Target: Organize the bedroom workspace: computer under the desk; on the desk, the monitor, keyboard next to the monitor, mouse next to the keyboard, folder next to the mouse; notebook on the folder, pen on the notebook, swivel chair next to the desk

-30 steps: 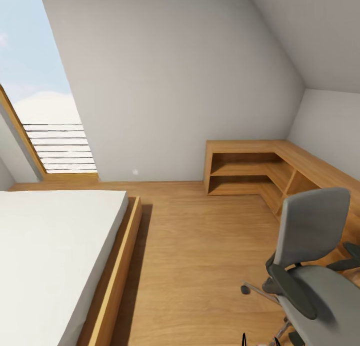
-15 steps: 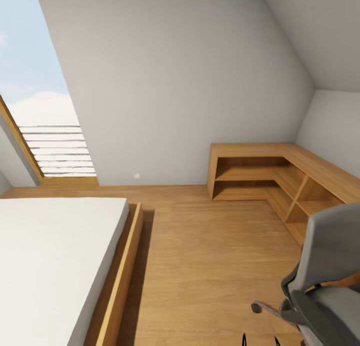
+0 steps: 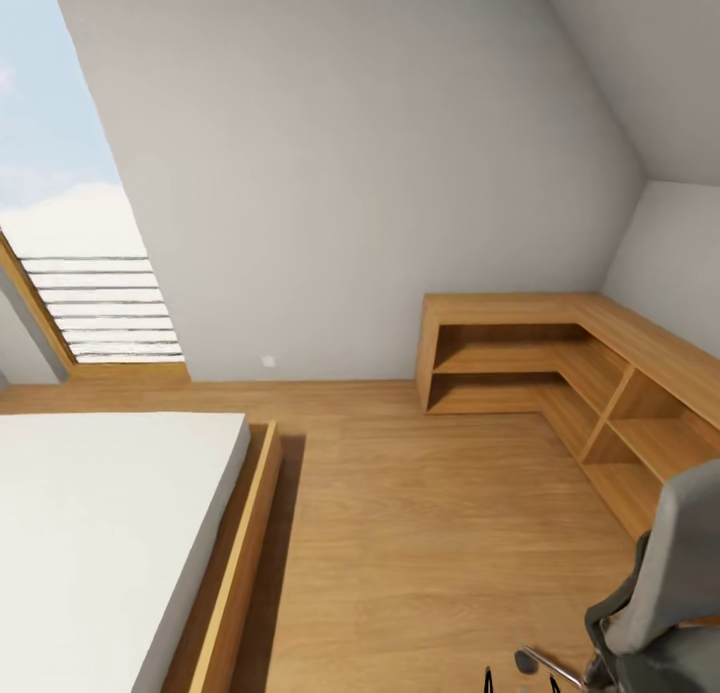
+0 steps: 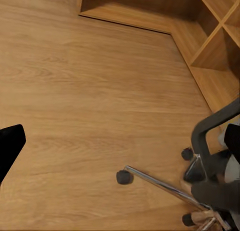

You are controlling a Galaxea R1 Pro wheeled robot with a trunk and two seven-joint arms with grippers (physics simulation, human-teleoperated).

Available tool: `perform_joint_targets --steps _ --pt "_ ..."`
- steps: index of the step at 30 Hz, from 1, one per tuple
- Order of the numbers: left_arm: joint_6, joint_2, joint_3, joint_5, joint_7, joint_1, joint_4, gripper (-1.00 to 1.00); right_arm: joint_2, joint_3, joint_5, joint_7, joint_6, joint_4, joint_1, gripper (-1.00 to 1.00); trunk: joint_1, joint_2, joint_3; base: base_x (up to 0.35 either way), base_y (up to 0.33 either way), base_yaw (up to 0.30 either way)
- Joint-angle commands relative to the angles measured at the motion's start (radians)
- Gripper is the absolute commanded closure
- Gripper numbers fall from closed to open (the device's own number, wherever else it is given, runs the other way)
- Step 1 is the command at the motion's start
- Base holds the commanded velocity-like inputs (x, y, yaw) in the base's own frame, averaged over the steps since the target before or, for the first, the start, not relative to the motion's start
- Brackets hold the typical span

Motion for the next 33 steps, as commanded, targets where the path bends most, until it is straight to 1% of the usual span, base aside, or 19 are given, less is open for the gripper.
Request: perform_joint_targets --steps 1,33 --pt "-0.002 0.000 -0.009 0.004 0.005 0.000 0.000 -1.00 0.001 0.008 -0.002 -0.007 0.000 0.001 -0.001 -1.00 0.001 -0.001 -0.001 0.321 0.000 0.000" --pt "-0.002 0.000 -0.010 0.004 0.006 0.000 0.000 -1.00 0.000 0.008 -0.002 -0.007 0.000 0.001 -0.001 -1.00 0.001 -0.001 -0.001 0.322 0.000 0.000"
